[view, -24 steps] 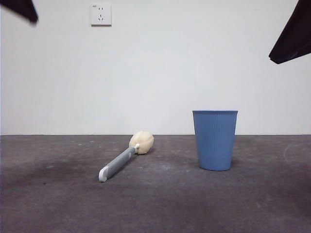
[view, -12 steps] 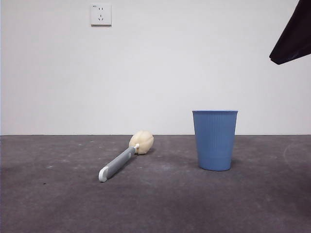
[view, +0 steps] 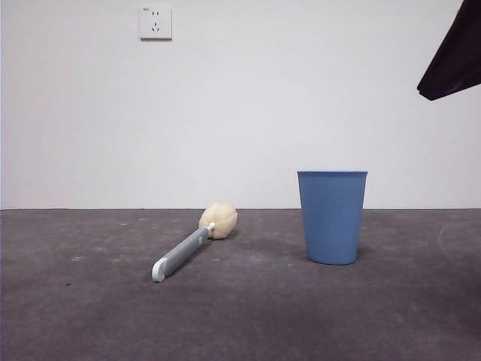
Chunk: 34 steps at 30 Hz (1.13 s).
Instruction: Pick up the cup brush,pick up the cup,insert the brush into the cup,clean the cup,put the cup brush back,put the cup back to the fixed position on the table
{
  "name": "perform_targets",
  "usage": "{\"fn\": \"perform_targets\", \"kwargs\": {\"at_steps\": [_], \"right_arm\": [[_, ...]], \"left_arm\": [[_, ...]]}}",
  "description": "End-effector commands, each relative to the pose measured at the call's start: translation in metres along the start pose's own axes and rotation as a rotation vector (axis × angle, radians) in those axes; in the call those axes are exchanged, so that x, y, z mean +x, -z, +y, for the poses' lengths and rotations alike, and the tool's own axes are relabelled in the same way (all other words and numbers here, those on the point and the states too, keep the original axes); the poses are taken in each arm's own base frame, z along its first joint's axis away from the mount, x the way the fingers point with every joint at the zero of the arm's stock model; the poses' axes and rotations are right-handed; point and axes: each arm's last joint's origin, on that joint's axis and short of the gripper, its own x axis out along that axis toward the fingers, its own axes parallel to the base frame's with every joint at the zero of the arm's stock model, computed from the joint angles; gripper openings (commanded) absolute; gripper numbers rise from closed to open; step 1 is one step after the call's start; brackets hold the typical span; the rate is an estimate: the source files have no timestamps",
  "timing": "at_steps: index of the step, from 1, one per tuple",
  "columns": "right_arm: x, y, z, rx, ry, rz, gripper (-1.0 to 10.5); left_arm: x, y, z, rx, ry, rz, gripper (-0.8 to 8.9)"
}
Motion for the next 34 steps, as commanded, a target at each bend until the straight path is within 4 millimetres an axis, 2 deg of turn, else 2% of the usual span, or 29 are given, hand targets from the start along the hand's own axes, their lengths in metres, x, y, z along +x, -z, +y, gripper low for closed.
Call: {"fn": "perform_targets", "kwargs": {"at_steps": [1, 6, 32, 34], "right_arm": [[0.0004, -0.0001, 0.0, 0.0, 0.001, -0.003, 0.0], [0.0004, -0.0001, 0.0, 0.0, 0.001, -0.003, 0.0], [0.0003, -0.0001, -0.0001, -0.001, 0.002, -0.003, 0.0], [-0.0029, -0.0003, -0.0011, -0.099, 0.027, -0.027, 0.0]], "left_arm": [[-0.0004, 0.0092, 0.0009, -0.011, -0.004, 0.046, -0.03], [-0.0027, 0.0182, 0.0014, -0.018, -0.012, 0.133, -0.03], [-0.0026, 0.0176, 0.0012, -0.018, -0.009, 0.127, -0.03], [-0.0026, 0.0176, 0.0012, -0.018, -0.009, 0.127, -0.03]]}}
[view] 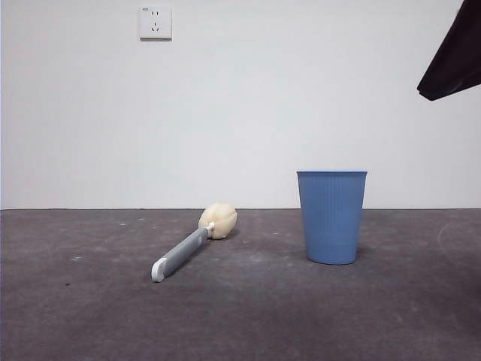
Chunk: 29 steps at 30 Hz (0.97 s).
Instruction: Pick up the cup brush,pick up the cup,insert the brush into the cup,clean the cup,put the cup brush back,put the cup back to the fixed position on the table
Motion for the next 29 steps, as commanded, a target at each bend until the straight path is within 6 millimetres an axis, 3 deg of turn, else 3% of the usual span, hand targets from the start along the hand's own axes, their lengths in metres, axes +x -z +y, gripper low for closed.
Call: {"fn": "perform_targets", "kwargs": {"at_steps": [1, 4, 7, 14, 21, 29], "right_arm": [[-0.006, -0.001, -0.002, -0.124, 0.045, -0.053, 0.0], [-0.016, -0.005, -0.006, -0.254, 0.079, -0.168, 0.0], [-0.031, -0.007, -0.016, -0.268, 0.173, -0.336, 0.0], [-0.048, 0.024, -0.044, -0.202, 0.448, -0.595, 0.0], [-0.032, 0.064, -0.059, -0.186, 0.55, -0.719, 0.0], [-0.003, 0.093, -0.079, -0.062, 0.532, -0.706, 0.0]], "left_arm": [[0.001, 0.003, 0.0, -0.008, 0.003, 0.012, -0.03], [0.001, 0.003, 0.0, -0.007, 0.002, 0.012, -0.03], [0.001, 0.003, 0.0, -0.008, 0.002, 0.011, -0.03], [0.001, 0.003, 0.0, -0.008, 0.003, 0.012, -0.03], [0.001, 0.003, 0.0, -0.008, 0.003, 0.012, -0.03], [0.001, 0.003, 0.0, -0.008, 0.003, 0.012, -0.03]]}}
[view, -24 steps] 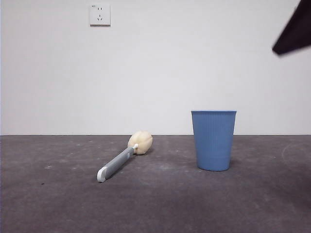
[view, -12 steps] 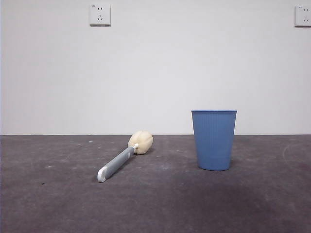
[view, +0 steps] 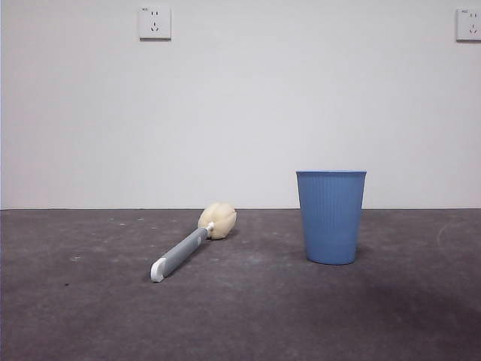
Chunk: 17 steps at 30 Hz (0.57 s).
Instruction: Pick up the cup brush,pick up the cup,insert the brush into the cup,clean the cup,put the cup brush back,put the cup back to the fixed position on the table
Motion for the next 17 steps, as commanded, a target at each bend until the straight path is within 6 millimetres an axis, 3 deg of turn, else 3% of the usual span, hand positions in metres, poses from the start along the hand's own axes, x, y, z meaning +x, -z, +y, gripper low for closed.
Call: {"fn": "perform_targets", "kwargs": {"at_steps": [1, 6, 17], "right_arm": [[0.004, 0.013, -0.001, 0.063, 0.003, 0.016, 0.0], [0.008, 0.027, -0.003, 0.106, 0.004, 0.028, 0.0], [0.008, 0.027, -0.005, 0.098, 0.124, -0.008, 0.0]], "left_arm": [[0.001, 0.003, 0.0, -0.008, 0.002, 0.012, -0.03], [0.001, 0.003, 0.0, -0.008, 0.002, 0.012, -0.03], [0.001, 0.003, 0.0, -0.008, 0.002, 0.012, -0.03]]}}
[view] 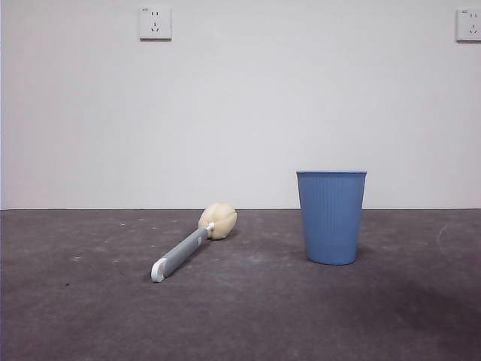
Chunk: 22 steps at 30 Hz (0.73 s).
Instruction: Pick up the cup brush,pick up the cup,insert the brush into the cup,clean the cup,put the cup brush back,put the cup back to the fixed position on the table
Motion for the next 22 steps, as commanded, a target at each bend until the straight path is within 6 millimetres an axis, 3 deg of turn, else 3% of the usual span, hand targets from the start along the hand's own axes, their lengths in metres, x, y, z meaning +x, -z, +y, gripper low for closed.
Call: {"fn": "perform_targets", "kwargs": {"at_steps": [1, 22], "right_arm": [[0.0016, 0.0044, -0.0013, 0.011, 0.048, 0.005, 0.0], [0.0019, 0.005, -0.0022, 0.008, 0.108, 0.009, 0.0]], "left_arm": [[0.0009, 0.0035, 0.0003, -0.008, 0.002, 0.012, -0.03], [0.0009, 0.0035, 0.0003, -0.008, 0.003, 0.012, -0.03]]}}
